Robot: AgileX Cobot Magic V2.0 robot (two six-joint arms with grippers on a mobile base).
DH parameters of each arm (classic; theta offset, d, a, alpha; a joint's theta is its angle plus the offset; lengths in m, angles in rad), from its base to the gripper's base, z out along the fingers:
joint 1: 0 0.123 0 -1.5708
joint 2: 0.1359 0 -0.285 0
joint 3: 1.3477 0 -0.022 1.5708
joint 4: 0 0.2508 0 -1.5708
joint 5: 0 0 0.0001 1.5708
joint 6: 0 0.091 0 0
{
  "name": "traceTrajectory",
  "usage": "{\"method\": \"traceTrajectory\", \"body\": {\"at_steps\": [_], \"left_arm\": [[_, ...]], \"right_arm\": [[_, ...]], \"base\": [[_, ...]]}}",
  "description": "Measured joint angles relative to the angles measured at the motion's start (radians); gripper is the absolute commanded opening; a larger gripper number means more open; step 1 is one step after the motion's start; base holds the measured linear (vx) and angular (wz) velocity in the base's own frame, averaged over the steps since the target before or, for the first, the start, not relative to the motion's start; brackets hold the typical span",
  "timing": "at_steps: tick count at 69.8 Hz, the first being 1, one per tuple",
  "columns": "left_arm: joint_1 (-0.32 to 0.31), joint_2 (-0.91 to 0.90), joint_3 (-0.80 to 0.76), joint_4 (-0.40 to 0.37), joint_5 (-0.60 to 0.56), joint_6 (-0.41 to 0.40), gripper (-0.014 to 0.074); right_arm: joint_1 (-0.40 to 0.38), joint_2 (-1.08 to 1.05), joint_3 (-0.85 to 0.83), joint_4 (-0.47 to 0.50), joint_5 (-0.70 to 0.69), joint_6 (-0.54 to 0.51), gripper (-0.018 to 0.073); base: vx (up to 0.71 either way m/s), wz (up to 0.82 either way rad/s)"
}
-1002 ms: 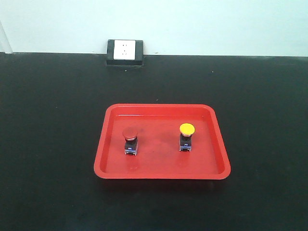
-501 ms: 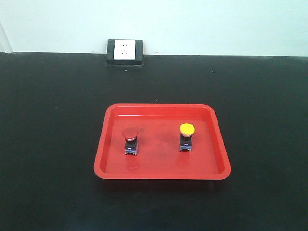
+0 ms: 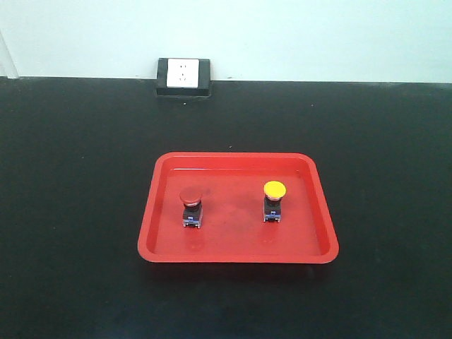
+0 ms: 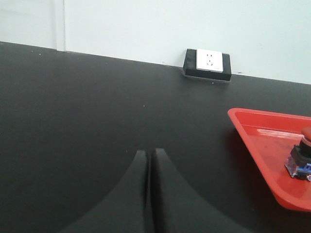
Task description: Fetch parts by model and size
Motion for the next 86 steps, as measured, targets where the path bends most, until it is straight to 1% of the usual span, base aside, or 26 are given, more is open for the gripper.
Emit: {"method": "traceTrajectory", "body": {"at_steps": [86], "left_arm": [[0.0,0.0,0.0,0.0,0.0,0.0,-0.0007]], "right_arm": [[0.0,0.0,0.0,0.0,0.0,0.0,-0.0006]], "base": [[0.0,0.0]]}}
